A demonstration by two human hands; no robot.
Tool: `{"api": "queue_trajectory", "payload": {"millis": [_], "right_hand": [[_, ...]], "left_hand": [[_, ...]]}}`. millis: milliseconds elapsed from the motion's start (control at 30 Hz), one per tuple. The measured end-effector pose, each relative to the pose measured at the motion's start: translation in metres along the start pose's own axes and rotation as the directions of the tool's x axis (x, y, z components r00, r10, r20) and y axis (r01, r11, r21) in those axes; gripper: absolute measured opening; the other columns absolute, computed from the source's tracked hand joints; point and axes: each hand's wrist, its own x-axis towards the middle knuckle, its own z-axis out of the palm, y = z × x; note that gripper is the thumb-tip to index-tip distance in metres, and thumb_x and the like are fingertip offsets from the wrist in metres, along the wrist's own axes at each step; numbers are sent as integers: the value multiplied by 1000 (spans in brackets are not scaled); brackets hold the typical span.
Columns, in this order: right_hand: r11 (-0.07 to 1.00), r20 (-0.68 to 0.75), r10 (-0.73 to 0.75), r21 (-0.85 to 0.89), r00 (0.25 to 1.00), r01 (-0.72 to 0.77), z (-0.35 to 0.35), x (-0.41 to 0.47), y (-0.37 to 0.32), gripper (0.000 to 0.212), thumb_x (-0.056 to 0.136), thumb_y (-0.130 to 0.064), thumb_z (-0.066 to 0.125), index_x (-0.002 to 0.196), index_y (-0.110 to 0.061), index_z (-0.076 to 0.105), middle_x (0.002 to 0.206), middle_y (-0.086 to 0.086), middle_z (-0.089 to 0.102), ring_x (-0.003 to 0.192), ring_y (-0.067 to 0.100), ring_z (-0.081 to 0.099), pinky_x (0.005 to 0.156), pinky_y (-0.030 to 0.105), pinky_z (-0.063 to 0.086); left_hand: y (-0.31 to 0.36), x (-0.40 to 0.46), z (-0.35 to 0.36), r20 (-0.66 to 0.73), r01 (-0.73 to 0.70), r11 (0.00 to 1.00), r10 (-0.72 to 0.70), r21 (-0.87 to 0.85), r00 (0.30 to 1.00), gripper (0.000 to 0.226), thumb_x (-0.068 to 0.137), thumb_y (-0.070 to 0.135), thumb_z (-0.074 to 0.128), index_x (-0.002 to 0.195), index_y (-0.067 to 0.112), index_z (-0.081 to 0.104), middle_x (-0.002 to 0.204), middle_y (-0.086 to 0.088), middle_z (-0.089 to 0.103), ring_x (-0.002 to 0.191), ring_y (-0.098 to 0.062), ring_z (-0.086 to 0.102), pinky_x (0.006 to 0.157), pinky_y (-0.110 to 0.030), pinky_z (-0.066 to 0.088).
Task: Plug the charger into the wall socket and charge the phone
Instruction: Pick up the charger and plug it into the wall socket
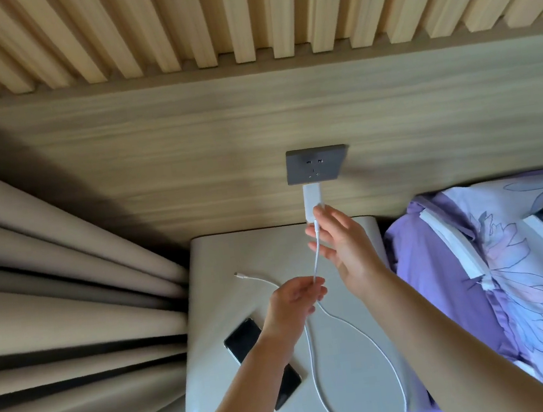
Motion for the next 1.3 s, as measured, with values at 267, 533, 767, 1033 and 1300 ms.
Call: {"api": "queue_trajectory", "payload": {"millis": [267, 533, 767, 1033, 1300], "right_hand": [[1000, 20, 6, 19, 1000, -7, -2, 16, -15, 8, 94, -32, 55, 93, -26, 61, 93, -2, 63, 96, 17, 62, 85, 30, 50], [993, -76, -37, -117, 996, 28, 1, 20, -5, 25, 94, -42, 50, 91, -21, 63, 84, -4, 66, 86, 11, 62, 81, 23, 47], [995, -123, -45, -96, 991, 33, 3, 20, -11, 23, 92, -46, 52, 87, -25, 62, 85, -5, 67, 91, 13, 64, 90, 28, 46], [990, -229, -89, -123, 969, 62, 10, 27, -16, 40, 92, -48, 52, 69, -17, 63, 69, 1, 62, 68, 13, 57, 80, 28, 46], [988, -209, -67, -149, 976, 36, 14, 30, -17, 40, 87, -52, 56, 72, -16, 63, 64, 0, 60, 62, 13, 52, 74, 27, 43]], "left_hand": [[11, 11, 9, -19, -67, 997, 66, -46, 998, 26, 95, 3, 50, 94, 24, 66, 83, 4, 67, 78, -6, 58, 74, -18, 43], [7, 16, 7, -15, -74, 996, 74, -48, 997, 22, 95, 3, 51, 104, 15, 67, 83, 4, 67, 79, -5, 59, 74, -14, 45], [14, 22, 0, -7, -77, 996, 76, -43, 997, 21, 95, 5, 52, 104, 15, 68, 84, 3, 67, 81, -6, 60, 77, -19, 45], [14, 31, -7, 22, -91, 995, 92, -30, 996, 18, 93, 5, 56, 106, 3, 68, 84, 1, 68, 71, 4, 64, 67, -6, 47], [7, 30, -12, 125, -23, 991, 6, 134, 992, 14, 88, 12, 65, 85, 25, 69, 91, 4, 68, 87, -5, 61, 77, -10, 43]]}}
